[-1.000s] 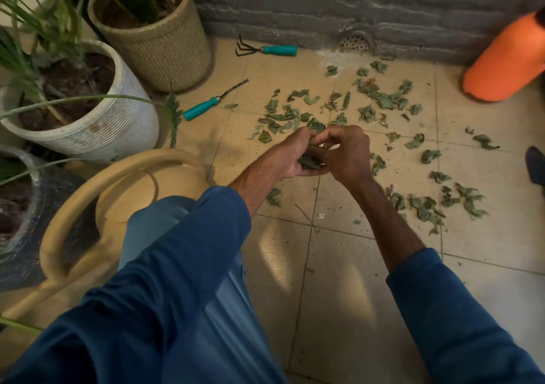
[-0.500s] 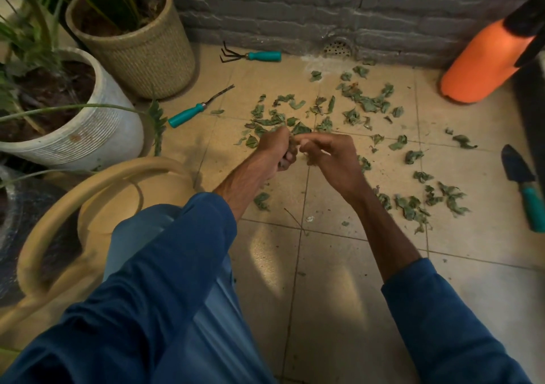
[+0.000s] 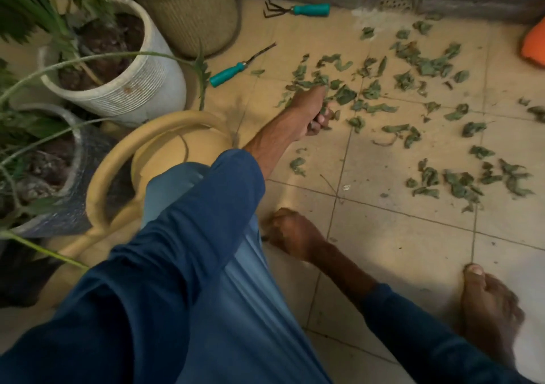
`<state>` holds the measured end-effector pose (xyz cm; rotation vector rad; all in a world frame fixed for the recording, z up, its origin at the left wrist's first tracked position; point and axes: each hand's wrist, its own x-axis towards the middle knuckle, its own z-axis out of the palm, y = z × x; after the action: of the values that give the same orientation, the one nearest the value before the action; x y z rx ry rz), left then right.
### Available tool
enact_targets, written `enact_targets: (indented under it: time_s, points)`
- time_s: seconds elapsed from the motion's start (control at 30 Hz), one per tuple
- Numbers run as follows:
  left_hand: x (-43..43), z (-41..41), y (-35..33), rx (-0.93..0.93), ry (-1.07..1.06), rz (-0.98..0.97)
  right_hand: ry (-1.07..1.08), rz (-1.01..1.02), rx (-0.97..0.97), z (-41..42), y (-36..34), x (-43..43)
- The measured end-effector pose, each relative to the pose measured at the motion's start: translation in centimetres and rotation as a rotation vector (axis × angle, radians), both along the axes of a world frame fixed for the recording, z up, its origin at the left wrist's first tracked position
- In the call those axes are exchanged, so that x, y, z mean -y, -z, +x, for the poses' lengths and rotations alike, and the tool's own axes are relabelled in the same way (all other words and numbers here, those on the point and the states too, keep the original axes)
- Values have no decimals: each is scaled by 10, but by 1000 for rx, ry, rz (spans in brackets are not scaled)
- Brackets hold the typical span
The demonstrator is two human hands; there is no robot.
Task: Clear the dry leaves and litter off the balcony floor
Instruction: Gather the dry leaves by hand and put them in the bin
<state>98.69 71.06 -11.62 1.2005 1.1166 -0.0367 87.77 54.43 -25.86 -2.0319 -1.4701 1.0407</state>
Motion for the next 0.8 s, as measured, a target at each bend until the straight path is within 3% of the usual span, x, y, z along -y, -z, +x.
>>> enact_targets:
  time_s: [0.07, 0.37, 0.43, 0.57, 0.67, 0.73, 0.8]
  points:
    - [-3, -6, -1, 0, 7, -10, -34, -56, 39, -18, 6, -7]
    - [-13, -20, -3, -6, -8, -20, -106, 105, 193, -13, 17, -13]
    - [-12, -18, -1, -3, 2, -20, 23, 117, 162, 16, 10, -9]
    - [-6, -12, 4, -12, 44, -10, 496, 258, 43, 93, -28, 0]
    - [3, -7, 7, -35, 69, 26, 844, 359, -169, 138, -64, 4]
    - [10, -4, 12, -69, 75, 68, 984, 450, -364, 155, -85, 4]
    - [15, 0, 15, -96, 100, 87, 1007, 539, -426, 162, -101, 2]
